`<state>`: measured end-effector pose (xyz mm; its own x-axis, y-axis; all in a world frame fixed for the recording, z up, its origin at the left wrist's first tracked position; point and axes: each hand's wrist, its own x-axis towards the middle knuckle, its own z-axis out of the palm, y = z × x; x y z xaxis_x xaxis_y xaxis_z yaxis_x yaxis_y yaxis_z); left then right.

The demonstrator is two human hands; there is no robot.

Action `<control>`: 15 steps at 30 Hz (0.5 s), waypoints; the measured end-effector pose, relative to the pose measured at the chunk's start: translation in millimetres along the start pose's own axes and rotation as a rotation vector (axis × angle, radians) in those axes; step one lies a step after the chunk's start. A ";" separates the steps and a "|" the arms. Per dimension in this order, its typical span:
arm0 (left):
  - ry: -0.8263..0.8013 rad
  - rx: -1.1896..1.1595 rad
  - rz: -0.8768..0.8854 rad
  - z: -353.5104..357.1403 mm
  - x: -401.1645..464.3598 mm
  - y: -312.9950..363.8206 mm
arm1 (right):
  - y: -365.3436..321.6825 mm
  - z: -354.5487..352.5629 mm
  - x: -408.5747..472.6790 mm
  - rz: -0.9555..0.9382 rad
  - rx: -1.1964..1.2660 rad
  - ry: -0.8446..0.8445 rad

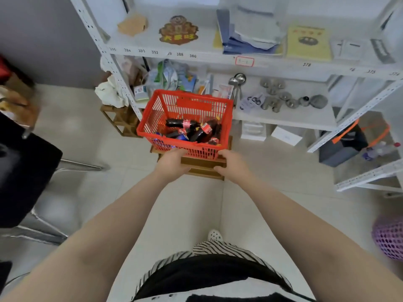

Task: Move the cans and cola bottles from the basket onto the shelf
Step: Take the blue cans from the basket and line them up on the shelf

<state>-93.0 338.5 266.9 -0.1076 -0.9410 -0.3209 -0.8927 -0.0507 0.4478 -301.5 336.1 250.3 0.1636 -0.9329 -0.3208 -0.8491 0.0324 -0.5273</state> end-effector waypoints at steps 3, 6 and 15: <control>0.035 -0.051 -0.046 -24.2 32.7 -14.3 | -13.3 -8.0 47.5 -0.032 -0.002 -0.015; 0.020 -0.082 -0.087 -43.6 68.3 -30.1 | -26.0 -12.0 92.2 -0.031 -0.006 -0.028; -0.095 -0.012 -0.094 -86.0 218.6 -109.6 | -55.8 13.7 227.4 0.157 0.157 -0.093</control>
<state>19.0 109.6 219.5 -0.0656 -0.8960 -0.4391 -0.8956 -0.1412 0.4219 -210.0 127.1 195.9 0.0874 -0.8755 -0.4753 -0.7803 0.2364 -0.5790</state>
